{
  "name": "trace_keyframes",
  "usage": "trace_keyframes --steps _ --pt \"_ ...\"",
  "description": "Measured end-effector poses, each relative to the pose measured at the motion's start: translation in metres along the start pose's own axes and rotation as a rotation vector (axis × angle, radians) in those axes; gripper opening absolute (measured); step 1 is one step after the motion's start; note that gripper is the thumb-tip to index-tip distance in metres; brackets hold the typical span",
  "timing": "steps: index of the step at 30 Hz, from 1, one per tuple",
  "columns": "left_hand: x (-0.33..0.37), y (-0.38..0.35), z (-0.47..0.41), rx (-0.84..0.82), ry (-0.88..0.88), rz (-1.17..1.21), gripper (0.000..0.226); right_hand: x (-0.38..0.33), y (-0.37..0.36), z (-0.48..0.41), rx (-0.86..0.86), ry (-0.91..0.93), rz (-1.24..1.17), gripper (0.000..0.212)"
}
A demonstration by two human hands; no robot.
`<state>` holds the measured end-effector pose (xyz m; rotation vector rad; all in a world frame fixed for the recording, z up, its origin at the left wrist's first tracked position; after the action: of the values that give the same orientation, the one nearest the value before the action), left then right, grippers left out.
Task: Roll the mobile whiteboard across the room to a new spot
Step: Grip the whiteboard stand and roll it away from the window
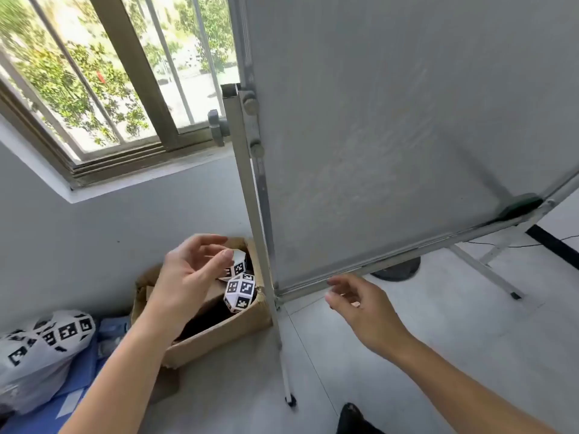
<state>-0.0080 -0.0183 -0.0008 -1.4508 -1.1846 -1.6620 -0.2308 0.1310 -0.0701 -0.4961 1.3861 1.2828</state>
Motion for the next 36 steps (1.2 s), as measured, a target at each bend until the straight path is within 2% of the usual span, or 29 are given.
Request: trace_keyframes --steps 4,7,9,10,13,14,16,19,21,26,28,30,32,34,36 --pt "0.025 0.002 -0.051 -0.010 -0.065 -0.005 0.065 -0.023 -0.019 -0.043 -0.057 0.048 0.160 0.028" --pt "0.037 -0.002 -0.089 -0.094 -0.066 -0.003 0.089 -0.033 -0.034 -0.081 -0.118 0.067 0.279 0.039" --pt "0.043 -0.002 -0.111 -0.185 -0.042 0.053 0.095 -0.041 -0.045 -0.101 -0.146 0.083 0.361 0.045" --pt "0.045 -0.003 -0.121 -0.220 -0.031 0.065 0.090 -0.046 -0.050 -0.111 -0.150 0.092 0.388 0.047" --pt "0.046 -0.011 -0.144 -0.300 -0.063 0.026 0.041 -0.059 -0.063 -0.133 -0.145 0.135 0.440 0.051" --pt "0.046 -0.014 -0.150 -0.315 -0.069 0.013 0.032 -0.064 -0.066 -0.137 -0.133 0.142 0.459 0.051" --pt "0.043 -0.018 -0.158 -0.360 -0.073 0.014 0.033 -0.067 -0.070 -0.143 -0.117 0.132 0.467 0.052" --pt "0.042 -0.023 -0.168 -0.454 -0.098 -0.003 0.058 -0.070 -0.076 -0.138 -0.093 0.106 0.471 0.053" --pt "0.043 -0.027 -0.173 -0.545 -0.112 -0.013 0.063 -0.072 -0.081 -0.133 -0.054 0.068 0.441 0.051" --pt "0.043 -0.039 -0.174 -0.785 -0.175 -0.052 0.046 -0.067 -0.103 -0.123 0.287 -0.101 0.296 0.038" --pt "0.046 -0.044 -0.174 -0.876 -0.201 -0.090 0.054 -0.062 -0.113 -0.117 0.436 -0.198 0.162 0.042" --pt "0.051 -0.051 -0.170 -0.937 -0.241 -0.132 0.057 -0.059 -0.118 -0.109 0.583 -0.265 0.032 0.058" --pt "0.056 -0.059 -0.164 -0.987 -0.286 -0.150 0.049 -0.056 -0.119 -0.104 0.633 -0.315 0.067 0.070" --pt "0.060 -0.066 -0.154 -1.027 -0.344 -0.168 0.037 -0.054 -0.117 -0.097 0.611 -0.374 0.232 0.058" --pt "0.061 -0.073 -0.146 -1.045 -0.388 -0.171 0.031 -0.054 -0.115 -0.086 0.613 -0.404 0.290 0.044"
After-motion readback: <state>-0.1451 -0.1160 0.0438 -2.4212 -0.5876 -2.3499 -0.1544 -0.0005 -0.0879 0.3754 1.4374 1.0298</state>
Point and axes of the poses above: each hand's wrist, its own z-axis away from the middle knuckle, its own y-axis out of the back of the hand, x = y × z, the point moved 2 cm from there along -z, towards the middle knuckle, and after that the axes turned 3 degrees about -y, right-handed, at the moved point
